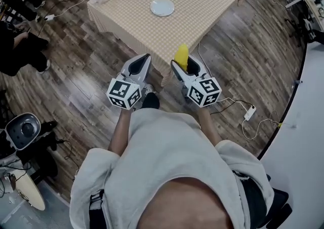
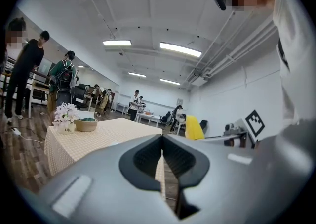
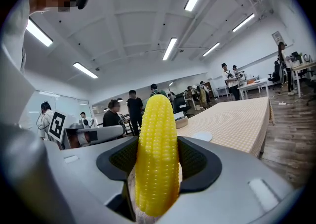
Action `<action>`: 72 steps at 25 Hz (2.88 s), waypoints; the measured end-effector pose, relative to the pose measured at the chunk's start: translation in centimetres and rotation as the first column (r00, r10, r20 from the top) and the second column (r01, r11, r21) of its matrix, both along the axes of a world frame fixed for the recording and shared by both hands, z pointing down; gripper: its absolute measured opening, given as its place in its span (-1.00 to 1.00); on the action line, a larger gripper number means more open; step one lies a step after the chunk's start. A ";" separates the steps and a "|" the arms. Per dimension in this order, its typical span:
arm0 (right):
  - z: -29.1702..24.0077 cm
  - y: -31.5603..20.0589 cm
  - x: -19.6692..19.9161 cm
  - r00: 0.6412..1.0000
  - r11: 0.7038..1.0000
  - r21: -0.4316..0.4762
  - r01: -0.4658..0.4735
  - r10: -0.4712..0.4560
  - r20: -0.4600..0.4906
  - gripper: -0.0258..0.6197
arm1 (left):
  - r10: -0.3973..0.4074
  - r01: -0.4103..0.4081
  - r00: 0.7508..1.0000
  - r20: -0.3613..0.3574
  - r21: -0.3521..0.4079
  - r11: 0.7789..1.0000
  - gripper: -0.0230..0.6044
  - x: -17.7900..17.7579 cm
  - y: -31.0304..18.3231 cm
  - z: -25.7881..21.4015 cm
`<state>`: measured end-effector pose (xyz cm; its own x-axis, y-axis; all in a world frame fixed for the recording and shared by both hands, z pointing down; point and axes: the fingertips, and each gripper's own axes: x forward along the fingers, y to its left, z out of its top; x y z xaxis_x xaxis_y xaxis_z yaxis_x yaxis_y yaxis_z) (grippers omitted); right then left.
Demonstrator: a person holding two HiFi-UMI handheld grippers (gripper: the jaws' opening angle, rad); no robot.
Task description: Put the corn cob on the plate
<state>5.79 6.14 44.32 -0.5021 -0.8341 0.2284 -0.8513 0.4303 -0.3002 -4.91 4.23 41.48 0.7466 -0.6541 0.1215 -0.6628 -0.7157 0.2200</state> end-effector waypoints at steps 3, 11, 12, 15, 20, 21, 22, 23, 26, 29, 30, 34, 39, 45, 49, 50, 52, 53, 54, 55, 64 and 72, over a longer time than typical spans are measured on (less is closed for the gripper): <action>-0.6 -3.4 -0.9 1.000 1.000 0.012 -0.016 0.017 -0.009 -0.16 | 0.015 -0.015 1.000 -0.007 0.009 1.000 -0.90 -0.9 -3.4 -0.4; -1.2 -10.0 -2.2 0.998 0.998 0.022 -0.061 0.061 -0.027 -0.16 | 0.066 -0.065 0.998 -0.021 0.002 0.998 -0.90 -1.9 -10.5 -0.4; -1.1 -10.3 -2.3 0.997 0.998 0.016 -0.067 0.068 -0.028 -0.16 | 0.074 -0.074 0.997 -0.023 -0.001 0.997 -0.90 -1.9 -10.9 -0.3; -0.6 -10.8 -2.4 0.996 0.997 -0.004 -0.080 0.080 -0.031 -0.16 | 0.092 -0.093 0.995 -0.031 -0.013 0.996 -0.90 -1.6 -11.6 0.0; 0.4 -11.2 -2.1 0.995 0.996 -0.022 -0.092 0.092 -0.026 -0.16 | 0.099 -0.100 0.995 -0.030 -0.039 0.994 -0.90 -1.4 -12.1 1.2; 0.6 -11.4 -2.0 0.995 0.995 -0.025 -0.093 0.092 -0.024 -0.16 | 0.099 -0.100 0.995 -0.029 -0.043 0.994 -0.90 -1.3 -12.2 1.4; 0.8 -11.6 -1.9 0.996 0.995 -0.028 -0.092 0.092 -0.023 -0.16 | 0.097 -0.099 0.995 -0.026 -0.045 0.994 -0.90 -1.3 -12.3 1.5; 1.1 -11.8 -1.8 0.996 0.995 -0.031 -0.091 0.090 -0.021 -0.16 | 0.095 -0.096 0.995 -0.024 -0.047 0.994 -0.90 -1.3 -12.5 1.6; 1.6 -12.7 -1.6 0.997 0.996 -0.038 -0.078 0.077 -0.013 -0.16 | 0.077 -0.077 0.997 -0.018 -0.054 0.996 -0.90 -1.3 -13.2 2.0; 1.8 -13.9 -1.2 0.999 0.998 -0.037 -0.054 0.054 -0.001 -0.16 | 0.052 -0.052 0.999 -0.005 -0.059 0.997 -0.90 -1.0 -14.1 2.3; 1.9 -14.4 -1.0 0.999 0.998 -0.036 -0.046 0.046 0.002 -0.16 | 0.042 -0.042 0.999 -0.003 -0.059 0.997 -0.90 -0.8 -14.5 2.4; 2.2 -16.6 0.2 1.000 0.999 -0.039 -0.011 0.011 0.012 -0.16 | 0.005 -0.005 1.000 0.006 -0.064 0.998 -0.90 0.4 -16.4 2.5; 2.0 -20.3 2.8 0.999 0.999 -0.028 0.042 -0.041 0.023 -0.16 | -0.034 0.035 0.999 0.020 -0.047 0.998 -0.90 3.4 -19.7 1.8; 0.6 -24.2 6.2 0.994 0.994 0.004 0.105 -0.105 0.036 -0.16 | -0.068 0.068 0.997 0.027 -0.005 0.998 -0.90 8.0 -23.1 0.0; 0.1 -25.8 7.6 0.988 0.989 0.022 0.147 -0.148 0.042 -0.16 | -0.106 0.106 0.994 0.026 0.002 0.994 -0.90 9.5 -23.9 -0.5; 0.3 -26.0 7.7 0.986 0.987 0.019 0.159 -0.159 0.041 -0.16 | -0.117 0.117 0.993 0.021 -0.006 0.993 -0.90 9.6 -23.8 -0.3; 0.9 -26.3 7.9 0.984 0.985 0.005 0.174 -0.174 0.041 -0.16 | -0.131 0.131 0.991 0.020 -0.024 0.991 -0.90 9.9 -23.6 0.2; 1.0 -26.5 7.9 0.984 0.984 -0.001 0.176 -0.176 0.042 -0.16 | -0.132 0.133 0.991 0.021 -0.031 0.991 -0.90 10.0 -23.7 0.4; 1.1 -26.7 7.9 0.983 0.984 -0.004 0.177 -0.177 0.043 -0.16 | -0.132 0.133 0.991 0.022 -0.036 0.990 -0.90 10.0 -23.9 0.6; 1.1 -26.9 7.7 0.983 0.984 -0.005 0.178 -0.177 0.045 -0.16 | -0.132 0.132 0.991 0.023 -0.038 0.990 -0.90 9.9 -24.2 0.6; 1.9 -28.9 6.4 0.991 0.991 -0.027 0.132 -0.131 0.034 -0.16 | -0.097 0.099 0.994 0.042 -0.039 0.994 -0.90 7.7 -27.5 1.0; 4.3 -28.7 5.8 0.993 0.988 -0.105 0.115 -0.114 0.022 -0.16 | -0.071 0.075 0.997 0.039 -0.114 0.991 -0.90 7.2 -27.8 3.8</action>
<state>11.58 -22.60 48.64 -0.5971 -0.7425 0.3036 -0.7931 0.4897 -0.3622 2.29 -23.59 45.32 0.6913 -0.6868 0.2242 -0.7211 -0.6362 0.2745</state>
